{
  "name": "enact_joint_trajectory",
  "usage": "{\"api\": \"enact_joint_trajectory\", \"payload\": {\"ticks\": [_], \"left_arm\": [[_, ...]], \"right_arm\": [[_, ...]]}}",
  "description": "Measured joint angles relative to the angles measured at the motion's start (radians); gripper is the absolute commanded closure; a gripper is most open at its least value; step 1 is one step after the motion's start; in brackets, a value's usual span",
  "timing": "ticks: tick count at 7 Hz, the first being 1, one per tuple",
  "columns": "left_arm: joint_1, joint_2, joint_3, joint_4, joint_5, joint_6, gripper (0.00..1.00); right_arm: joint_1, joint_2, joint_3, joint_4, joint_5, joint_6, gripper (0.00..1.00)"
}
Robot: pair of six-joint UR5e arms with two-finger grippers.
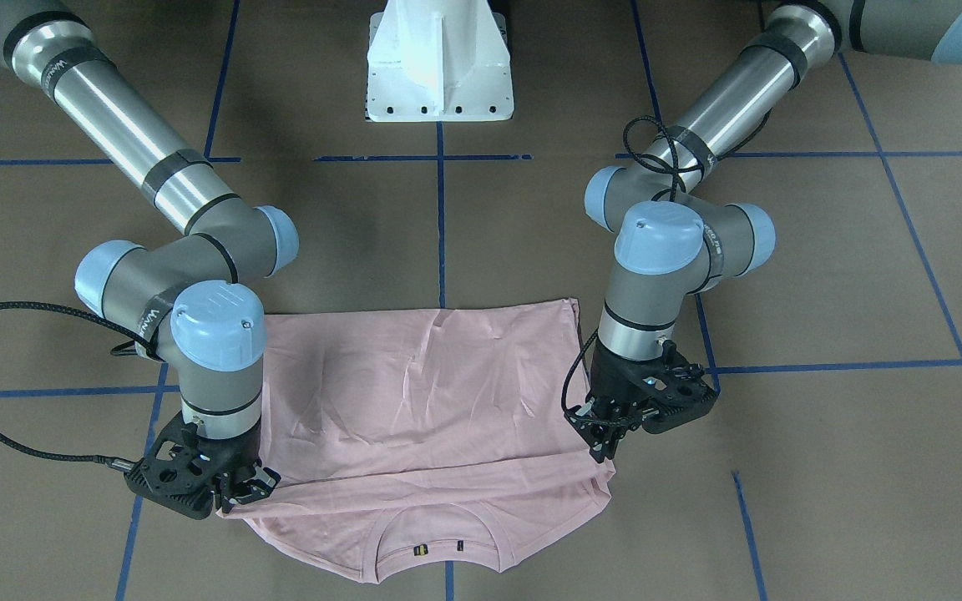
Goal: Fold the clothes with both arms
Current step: 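Lay the hem near the collar and open both grippers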
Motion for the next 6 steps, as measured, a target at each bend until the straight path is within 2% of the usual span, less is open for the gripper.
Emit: {"api": "enact_joint_trajectory", "payload": {"ticks": [1,3,4,6], "left_arm": [[-0.001,0.014,0.008,-0.018,0.0,-0.002,0.64],[-0.004,0.041,-0.042,-0.026,-0.005,-0.009,0.61],[-0.005,0.077,-0.13,-0.024,-0.021,-0.027,0.61],[-0.005,0.127,-0.245,-0.02,-0.068,-0.075,0.61]], "right_arm": [[0.003,0.017,-0.023,0.01,0.0,0.0,0.41],[0.011,0.025,-0.019,0.014,0.007,0.002,0.41],[0.014,0.015,0.016,0.013,0.016,0.006,0.4],[0.01,-0.074,0.162,0.008,0.077,0.028,0.35]]}}
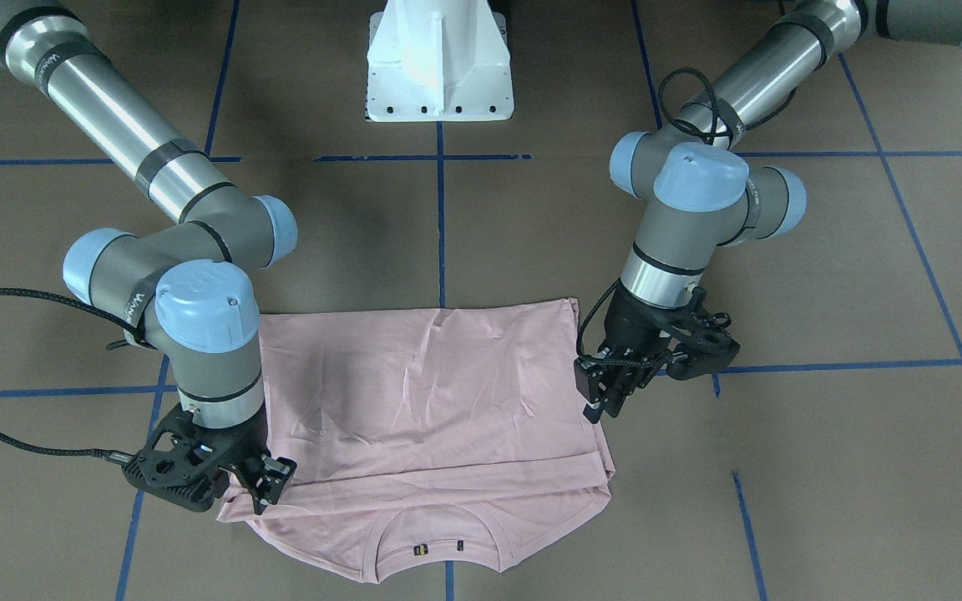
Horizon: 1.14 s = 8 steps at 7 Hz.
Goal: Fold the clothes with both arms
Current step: 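Move the right gripper to the folded shirt's corner nearest it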
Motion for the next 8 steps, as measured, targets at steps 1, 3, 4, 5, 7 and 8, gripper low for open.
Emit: {"api": "enact_joint_trajectory", "payload": {"ticks": [1,3,4,5,7,8], "left_arm": [[0.002,0.006,-0.015,0.0,-0.01,-0.019,0.61],[0.004,0.01,-0.02,-0.001,-0.014,-0.03,0.61],[0.005,0.01,-0.02,0.001,-0.015,-0.032,0.6],[0.005,0.009,-0.021,0.002,-0.015,-0.033,0.6],[0.005,0.008,-0.023,0.005,-0.015,-0.035,0.6],[0.005,0.008,-0.022,0.006,-0.015,-0.034,0.6]], "right_arm": [[-0.02,-0.087,0.112,-0.001,0.024,0.033,0.34],[-0.08,-0.26,0.341,-0.02,0.034,0.137,0.31],[-0.111,-0.336,0.435,-0.034,0.033,0.175,0.32],[-0.14,-0.384,0.493,-0.039,0.03,0.237,0.31],[-0.186,-0.412,0.543,-0.042,0.02,0.363,0.31],[-0.199,-0.416,0.546,-0.042,0.014,0.387,0.32]]}}
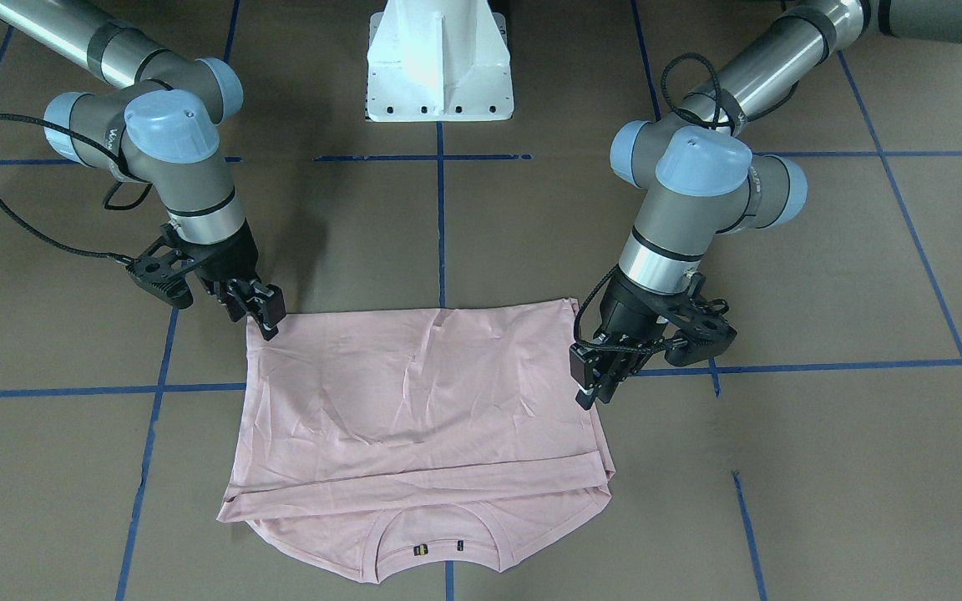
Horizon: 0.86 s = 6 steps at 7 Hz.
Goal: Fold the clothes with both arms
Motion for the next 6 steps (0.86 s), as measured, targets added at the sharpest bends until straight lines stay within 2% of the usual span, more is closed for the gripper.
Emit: {"api": "enact_joint_trajectory", "payload": {"ticks": [2,3,4,5,6], "left_arm": [[0.0,0.002,0.0,0.001,0.0,0.001,0.6],[0.0,0.002,0.0,0.001,0.0,0.002,0.6],[0.0,0.002,0.0,0.001,0.0,0.002,0.6],[0.0,0.003,0.0,0.001,0.0,0.002,0.6],[-0.001,0.003,0.0,0.001,0.0,0.002,0.6]], "right_arm": [[-0.026,-0.008,-0.013,0.002,-0.009,0.01,0.32],[-0.035,-0.009,-0.021,0.002,-0.012,0.009,0.39],[-0.039,-0.009,-0.03,0.001,-0.014,0.006,0.9],[-0.039,-0.008,-0.038,0.001,-0.02,0.004,1.0],[-0.038,-0.007,-0.041,0.0,-0.029,0.003,1.0]]}}
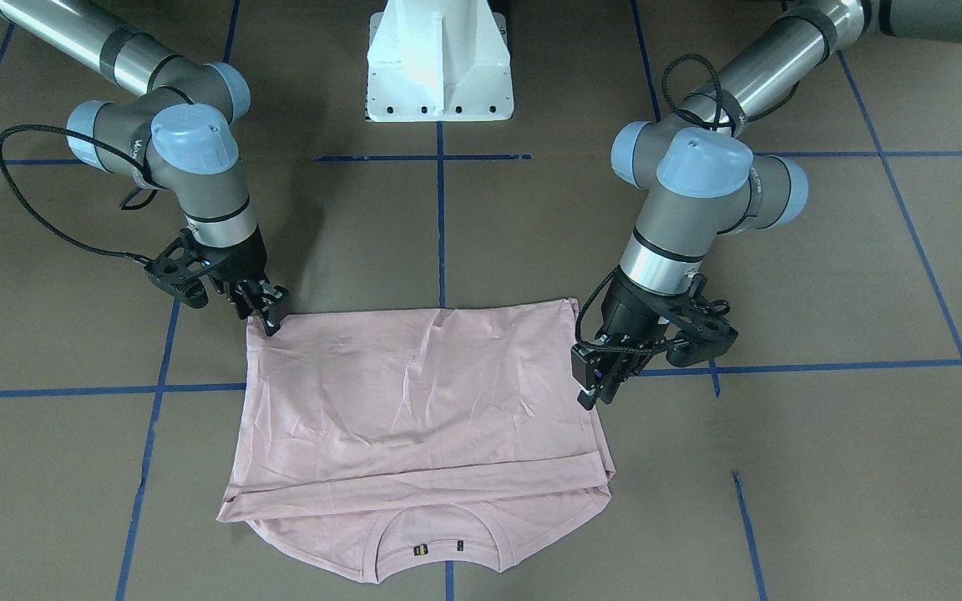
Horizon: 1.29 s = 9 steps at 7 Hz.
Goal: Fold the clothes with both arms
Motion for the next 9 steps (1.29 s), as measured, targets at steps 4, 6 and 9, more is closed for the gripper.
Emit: {"api": "enact_joint_trajectory", "payload": {"ticks": [4,6,9], "left_arm": [[0.002,0.008,-0.023,0.002,0.0,-0.032,0.6],[0.029,0.052,-0.111,0.005,-0.017,-0.056,0.6],[0.049,0.097,-0.242,0.07,-0.113,-0.08,0.59]], "right_arm": [[0.003,-0.031,0.073,-0.003,-0.002,0.0,1.0],[-0.056,-0.179,0.275,-0.004,0.013,0.005,1.0],[-0.269,-0.446,0.634,0.0,0.198,0.008,0.01]]}}
